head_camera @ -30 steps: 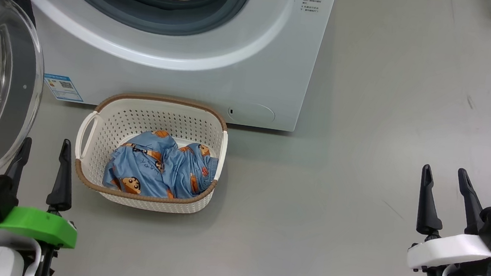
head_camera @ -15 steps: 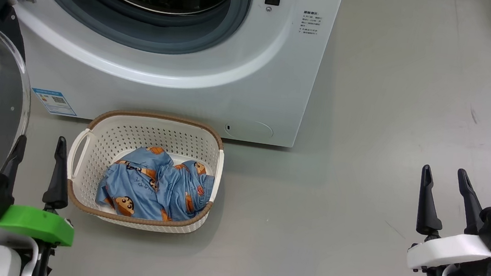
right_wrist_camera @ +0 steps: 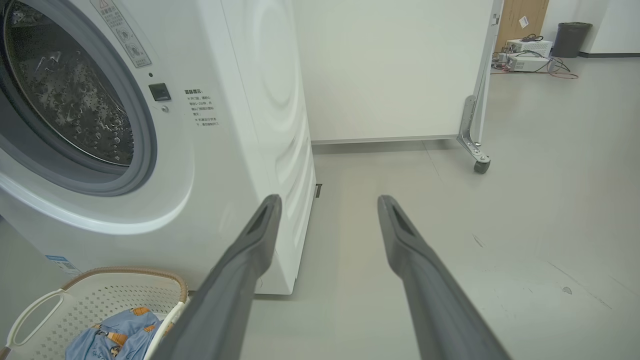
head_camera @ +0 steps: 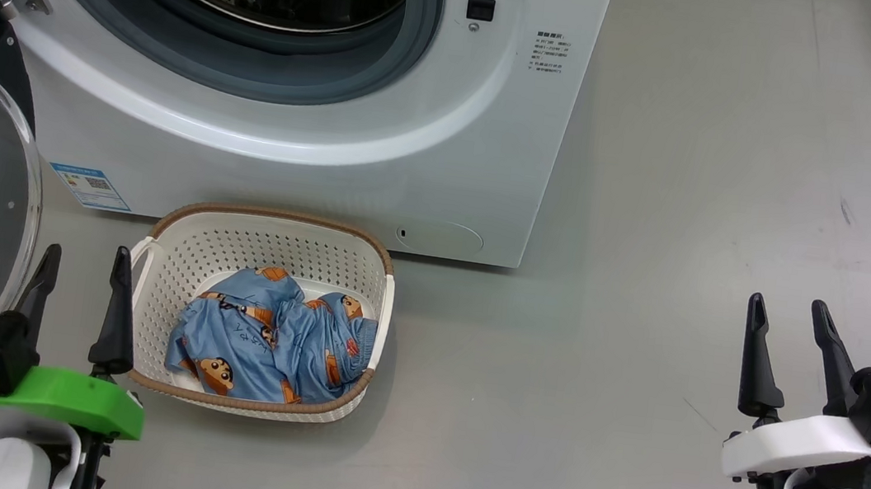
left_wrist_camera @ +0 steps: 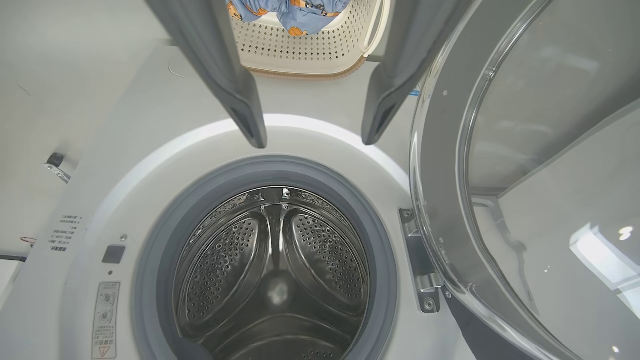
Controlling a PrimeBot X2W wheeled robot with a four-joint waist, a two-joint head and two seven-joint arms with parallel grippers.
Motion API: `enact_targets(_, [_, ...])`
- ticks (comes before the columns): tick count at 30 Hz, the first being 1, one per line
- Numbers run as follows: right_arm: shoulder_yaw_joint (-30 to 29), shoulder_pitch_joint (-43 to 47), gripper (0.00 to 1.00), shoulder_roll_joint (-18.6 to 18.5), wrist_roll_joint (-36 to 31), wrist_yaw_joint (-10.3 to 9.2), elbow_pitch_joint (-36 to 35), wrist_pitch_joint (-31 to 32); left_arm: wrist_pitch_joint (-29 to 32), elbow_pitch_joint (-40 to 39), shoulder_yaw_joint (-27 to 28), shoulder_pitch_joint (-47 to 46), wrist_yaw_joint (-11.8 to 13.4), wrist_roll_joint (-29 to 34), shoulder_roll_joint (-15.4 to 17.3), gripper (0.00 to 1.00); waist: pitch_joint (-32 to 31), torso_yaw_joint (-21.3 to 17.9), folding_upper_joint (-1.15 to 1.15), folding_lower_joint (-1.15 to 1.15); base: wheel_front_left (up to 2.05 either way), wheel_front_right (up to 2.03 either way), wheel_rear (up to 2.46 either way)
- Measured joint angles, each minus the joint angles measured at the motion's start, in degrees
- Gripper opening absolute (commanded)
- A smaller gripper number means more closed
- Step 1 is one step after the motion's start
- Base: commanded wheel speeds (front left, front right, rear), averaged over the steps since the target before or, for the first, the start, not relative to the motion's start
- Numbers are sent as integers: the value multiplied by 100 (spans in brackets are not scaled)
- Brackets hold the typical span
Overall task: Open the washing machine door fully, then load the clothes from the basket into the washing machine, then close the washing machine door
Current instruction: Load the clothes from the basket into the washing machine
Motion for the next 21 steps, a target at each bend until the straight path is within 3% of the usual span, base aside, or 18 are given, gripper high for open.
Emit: enact_targets(21, [10,-1,100,2,0,0,14,0,0,66,-210,6,0,-9,-7,100,232,18,0,0,0,0,0])
